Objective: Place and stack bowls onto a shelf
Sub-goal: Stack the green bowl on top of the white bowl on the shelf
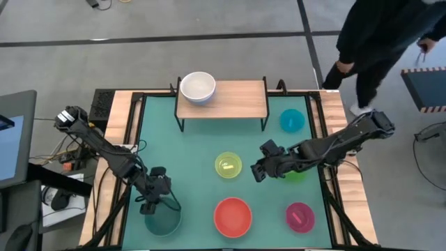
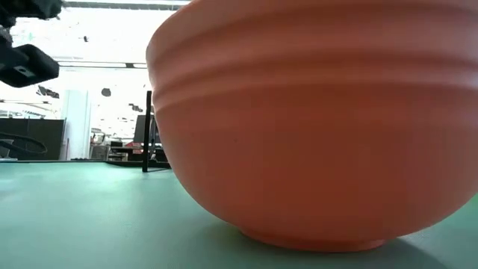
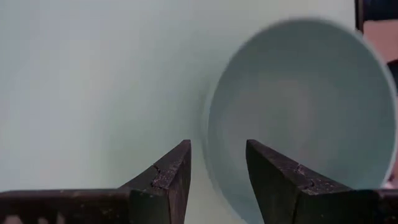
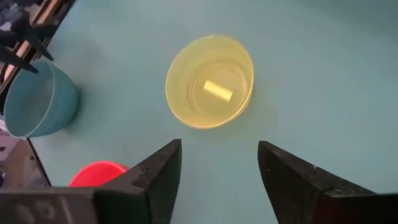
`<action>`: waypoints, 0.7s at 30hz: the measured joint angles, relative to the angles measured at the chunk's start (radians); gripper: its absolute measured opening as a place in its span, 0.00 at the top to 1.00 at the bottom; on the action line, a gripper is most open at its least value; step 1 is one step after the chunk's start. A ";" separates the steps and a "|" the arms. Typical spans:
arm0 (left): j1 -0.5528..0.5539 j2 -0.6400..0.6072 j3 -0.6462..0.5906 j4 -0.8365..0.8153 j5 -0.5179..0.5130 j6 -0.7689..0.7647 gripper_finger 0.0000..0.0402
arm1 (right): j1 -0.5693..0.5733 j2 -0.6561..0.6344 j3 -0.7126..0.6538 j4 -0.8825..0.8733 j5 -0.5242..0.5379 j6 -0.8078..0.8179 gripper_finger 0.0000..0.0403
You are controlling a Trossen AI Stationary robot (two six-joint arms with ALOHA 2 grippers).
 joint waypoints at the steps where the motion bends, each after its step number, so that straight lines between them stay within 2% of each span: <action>1: 0.000 0.000 -0.012 0.000 -0.006 -0.001 0.66 | 0.004 0.010 0.000 0.005 -0.002 0.003 0.40; 10: 0.017 0.000 -0.083 0.007 -0.026 -0.029 0.68 | 0.024 0.035 0.002 0.073 0.002 0.025 0.44; 21: 0.088 0.000 -0.083 0.044 -0.025 0.041 0.97 | -0.020 -0.056 0.002 0.063 0.045 -0.026 0.48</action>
